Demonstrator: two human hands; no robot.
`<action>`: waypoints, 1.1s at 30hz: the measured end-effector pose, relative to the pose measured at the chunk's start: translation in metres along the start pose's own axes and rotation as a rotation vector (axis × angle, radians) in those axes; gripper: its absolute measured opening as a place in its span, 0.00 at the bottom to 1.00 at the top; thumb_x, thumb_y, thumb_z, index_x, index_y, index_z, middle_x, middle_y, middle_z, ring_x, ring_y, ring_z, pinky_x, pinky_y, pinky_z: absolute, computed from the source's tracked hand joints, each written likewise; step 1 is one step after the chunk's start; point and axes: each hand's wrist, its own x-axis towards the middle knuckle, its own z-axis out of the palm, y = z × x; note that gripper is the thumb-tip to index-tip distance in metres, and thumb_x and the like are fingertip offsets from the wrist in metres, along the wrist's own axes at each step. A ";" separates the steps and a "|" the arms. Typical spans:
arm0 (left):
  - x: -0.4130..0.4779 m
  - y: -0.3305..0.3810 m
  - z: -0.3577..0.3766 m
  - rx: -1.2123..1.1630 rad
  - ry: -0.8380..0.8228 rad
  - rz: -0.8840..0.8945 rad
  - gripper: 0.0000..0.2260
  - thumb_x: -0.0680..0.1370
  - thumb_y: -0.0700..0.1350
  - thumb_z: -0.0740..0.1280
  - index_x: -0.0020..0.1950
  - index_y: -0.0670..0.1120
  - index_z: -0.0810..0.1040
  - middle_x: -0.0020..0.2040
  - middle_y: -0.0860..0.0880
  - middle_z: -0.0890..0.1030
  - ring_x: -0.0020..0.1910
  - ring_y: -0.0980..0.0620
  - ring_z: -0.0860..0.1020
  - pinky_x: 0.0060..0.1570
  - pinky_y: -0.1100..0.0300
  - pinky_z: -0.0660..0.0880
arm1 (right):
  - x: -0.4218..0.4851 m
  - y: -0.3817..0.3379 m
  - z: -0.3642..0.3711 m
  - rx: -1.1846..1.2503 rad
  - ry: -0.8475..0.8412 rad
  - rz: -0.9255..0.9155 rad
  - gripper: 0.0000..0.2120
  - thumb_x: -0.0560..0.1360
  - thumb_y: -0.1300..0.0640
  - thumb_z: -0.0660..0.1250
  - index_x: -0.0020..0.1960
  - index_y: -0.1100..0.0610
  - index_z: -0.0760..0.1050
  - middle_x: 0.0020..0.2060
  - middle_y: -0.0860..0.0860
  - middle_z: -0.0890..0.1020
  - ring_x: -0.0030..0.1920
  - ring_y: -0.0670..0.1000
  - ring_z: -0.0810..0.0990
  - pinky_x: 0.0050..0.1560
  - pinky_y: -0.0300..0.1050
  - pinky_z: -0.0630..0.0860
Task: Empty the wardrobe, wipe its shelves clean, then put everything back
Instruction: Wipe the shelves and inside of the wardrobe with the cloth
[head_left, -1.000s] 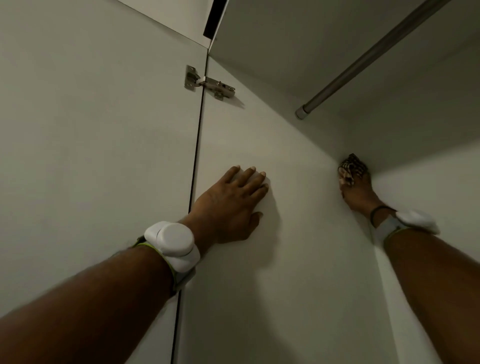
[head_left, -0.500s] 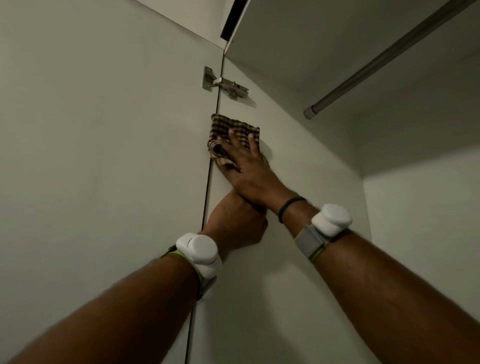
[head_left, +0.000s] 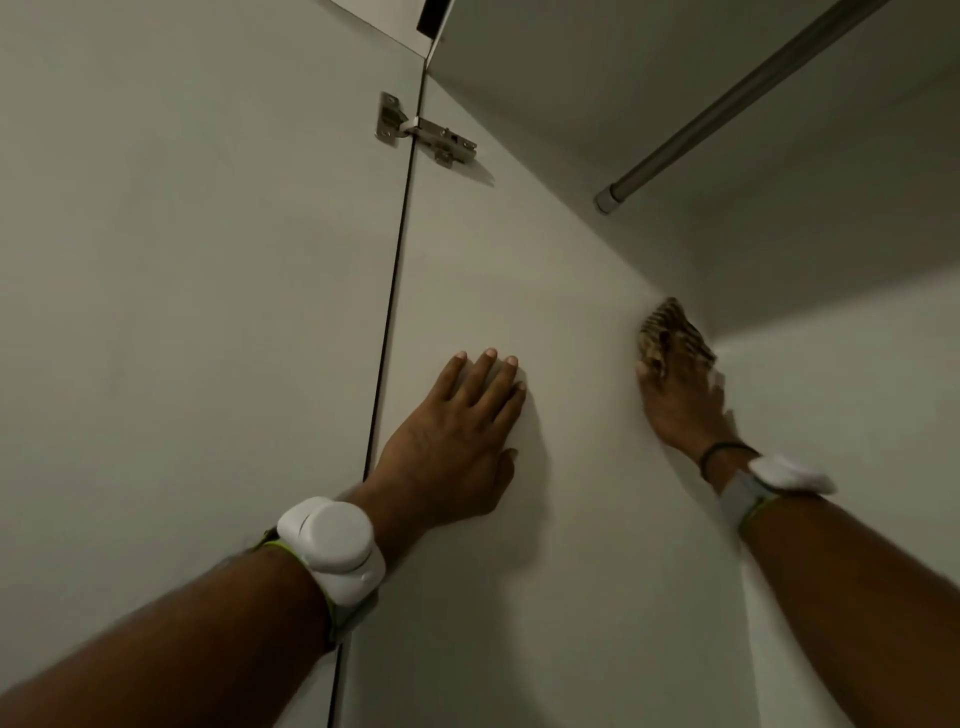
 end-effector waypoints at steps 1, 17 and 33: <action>0.001 0.000 0.001 -0.009 0.000 -0.003 0.31 0.81 0.57 0.53 0.80 0.41 0.61 0.80 0.38 0.57 0.80 0.37 0.54 0.76 0.38 0.52 | -0.001 0.027 0.002 -0.018 -0.008 0.033 0.37 0.79 0.32 0.43 0.83 0.49 0.45 0.82 0.48 0.47 0.81 0.53 0.47 0.79 0.63 0.49; -0.018 0.015 -0.015 -0.123 -0.119 0.205 0.24 0.75 0.53 0.60 0.66 0.43 0.78 0.70 0.41 0.75 0.72 0.41 0.69 0.75 0.48 0.62 | -0.059 -0.175 0.009 0.234 -0.069 0.053 0.31 0.83 0.42 0.53 0.82 0.50 0.50 0.82 0.48 0.44 0.80 0.61 0.37 0.77 0.65 0.46; -0.033 0.000 -0.018 -0.136 -0.156 0.294 0.28 0.74 0.52 0.58 0.73 0.45 0.74 0.75 0.43 0.71 0.76 0.43 0.66 0.78 0.46 0.58 | -0.062 -0.152 -0.018 -0.082 -0.198 -0.566 0.32 0.78 0.30 0.44 0.80 0.35 0.45 0.81 0.39 0.45 0.81 0.52 0.42 0.77 0.66 0.46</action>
